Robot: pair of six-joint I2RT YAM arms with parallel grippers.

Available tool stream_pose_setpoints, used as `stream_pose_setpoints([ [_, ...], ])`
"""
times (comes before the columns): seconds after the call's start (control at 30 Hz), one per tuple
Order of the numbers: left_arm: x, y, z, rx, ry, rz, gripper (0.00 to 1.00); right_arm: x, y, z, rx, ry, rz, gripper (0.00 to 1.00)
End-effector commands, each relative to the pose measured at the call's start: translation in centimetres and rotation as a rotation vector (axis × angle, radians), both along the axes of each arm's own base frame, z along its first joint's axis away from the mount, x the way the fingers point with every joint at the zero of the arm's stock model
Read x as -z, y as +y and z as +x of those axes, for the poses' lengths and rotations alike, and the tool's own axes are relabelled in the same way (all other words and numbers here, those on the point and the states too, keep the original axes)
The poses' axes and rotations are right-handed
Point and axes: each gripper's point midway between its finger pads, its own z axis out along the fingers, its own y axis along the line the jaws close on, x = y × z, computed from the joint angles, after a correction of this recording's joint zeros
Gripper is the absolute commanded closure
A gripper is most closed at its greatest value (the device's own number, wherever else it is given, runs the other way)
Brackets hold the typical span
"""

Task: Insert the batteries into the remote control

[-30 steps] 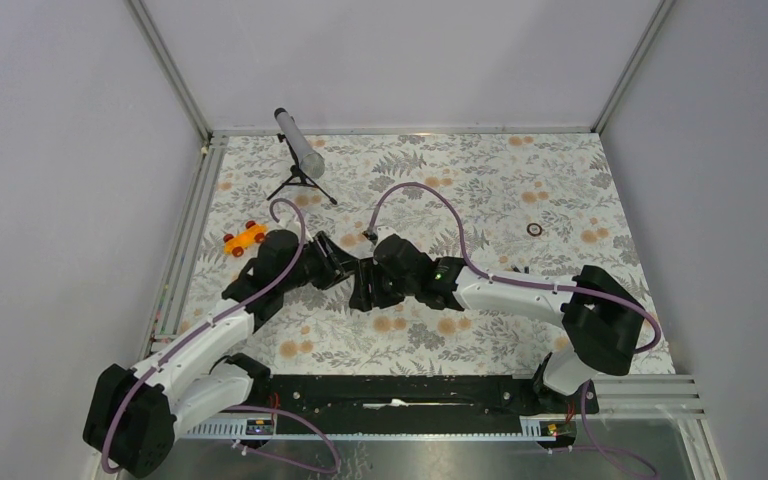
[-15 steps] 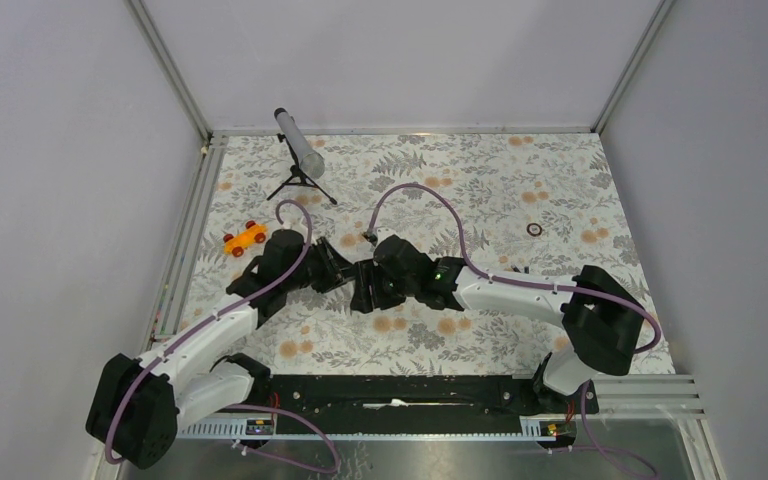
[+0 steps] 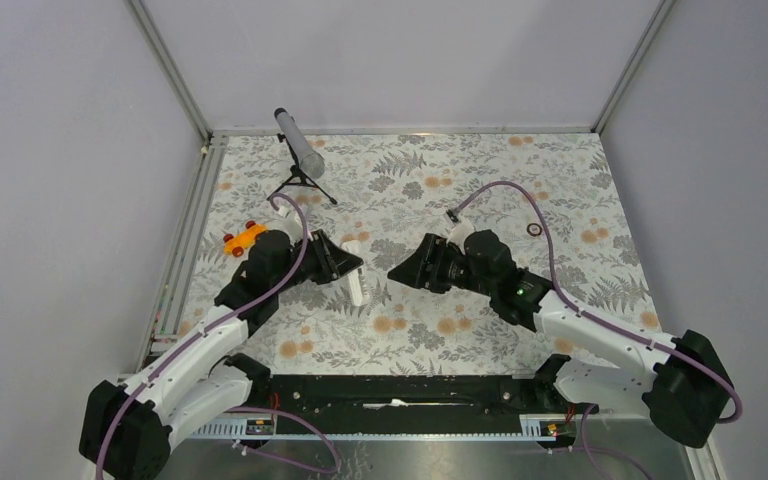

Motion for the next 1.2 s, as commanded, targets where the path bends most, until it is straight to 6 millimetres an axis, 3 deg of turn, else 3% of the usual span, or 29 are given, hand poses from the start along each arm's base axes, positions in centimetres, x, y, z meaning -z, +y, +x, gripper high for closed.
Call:
stream_pose_setpoints([
  [0.0,-5.4,-1.5,0.2,0.091,-0.228,-0.115,1.0,-4.3,1.4,-1.1,-0.022,0.066,0.232,0.37],
  [0.2,-7.3,-1.8,0.0,0.09,-0.279,-0.197,1.0,-6.7,2.0,-1.6,-0.033,0.111,0.415,0.4],
  [0.33,-8.2,-1.7,0.1,0.064,-0.291,-0.259,1.0,-7.5,2.3,-1.6,-0.045,0.11,0.462,0.52],
  [0.37,-8.4,-1.7,0.1,0.059,-0.294,-0.269,1.0,-7.5,2.3,-1.5,-0.041,0.108,0.461,0.51],
  [0.5,-9.3,-1.5,0.3,0.027,-0.268,-0.312,1.0,-5.8,1.7,-0.9,0.003,0.081,0.376,0.21],
  [0.57,-9.9,-1.5,0.3,0.008,-0.23,-0.343,1.0,-4.9,1.3,-0.7,0.015,0.049,0.334,0.11],
  [0.63,-10.5,-1.6,0.3,-0.005,-0.183,-0.394,1.0,-5.1,1.4,-1.1,-0.021,0.013,0.351,0.08],
  [0.77,-11.7,-2.3,-0.3,0.022,-0.108,-0.532,1.0,-8.6,2.6,-2.5,-0.153,-0.051,0.493,0.07],
  [0.93,-13.3,-2.3,-0.9,0.033,-0.07,-0.675,1.0,-10.5,3.9,-3.1,-0.242,-0.048,0.55,0.18],
  [1.17,-14.2,-2.2,-1.4,0.052,-0.091,-0.666,0.95,-12.0,3.8,-2.6,-0.21,-0.078,0.63,0.5],
])
